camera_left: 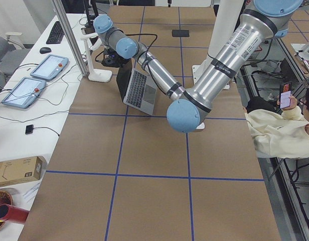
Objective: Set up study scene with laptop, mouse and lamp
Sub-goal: 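Carry the laptop with the left gripper and set it before the lamp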
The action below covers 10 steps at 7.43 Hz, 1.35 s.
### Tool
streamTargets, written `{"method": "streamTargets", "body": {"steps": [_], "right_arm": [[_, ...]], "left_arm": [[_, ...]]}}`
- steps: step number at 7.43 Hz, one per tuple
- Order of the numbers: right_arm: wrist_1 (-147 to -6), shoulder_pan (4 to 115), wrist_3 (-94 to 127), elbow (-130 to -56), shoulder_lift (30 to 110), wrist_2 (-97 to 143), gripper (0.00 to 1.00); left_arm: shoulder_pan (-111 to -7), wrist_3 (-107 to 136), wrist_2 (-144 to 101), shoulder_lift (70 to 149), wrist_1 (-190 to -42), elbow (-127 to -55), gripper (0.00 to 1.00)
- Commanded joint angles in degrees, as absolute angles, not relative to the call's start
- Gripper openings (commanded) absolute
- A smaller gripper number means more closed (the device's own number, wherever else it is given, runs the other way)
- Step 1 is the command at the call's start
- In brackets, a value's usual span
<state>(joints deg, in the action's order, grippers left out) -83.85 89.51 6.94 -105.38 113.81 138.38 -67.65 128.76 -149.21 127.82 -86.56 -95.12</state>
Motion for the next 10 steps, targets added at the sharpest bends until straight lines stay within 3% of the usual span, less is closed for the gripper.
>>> {"method": "streamTargets", "body": {"steps": [1,4,10], "right_arm": [[-83.85,89.47,6.94,-105.29,113.91,138.43,1.00],[-83.85,89.47,6.94,-105.12,114.26,138.43,1.00],[-84.11,89.38,6.94,-104.94,114.26,138.69,1.00]], "left_arm": [[-64.18,138.82,-144.17,135.32,-96.54,-85.03,0.00],[-57.59,149.39,-130.91,142.27,-109.57,-73.60,0.00],[-53.26,149.61,-123.57,141.68,-119.43,-71.37,0.00]]}}
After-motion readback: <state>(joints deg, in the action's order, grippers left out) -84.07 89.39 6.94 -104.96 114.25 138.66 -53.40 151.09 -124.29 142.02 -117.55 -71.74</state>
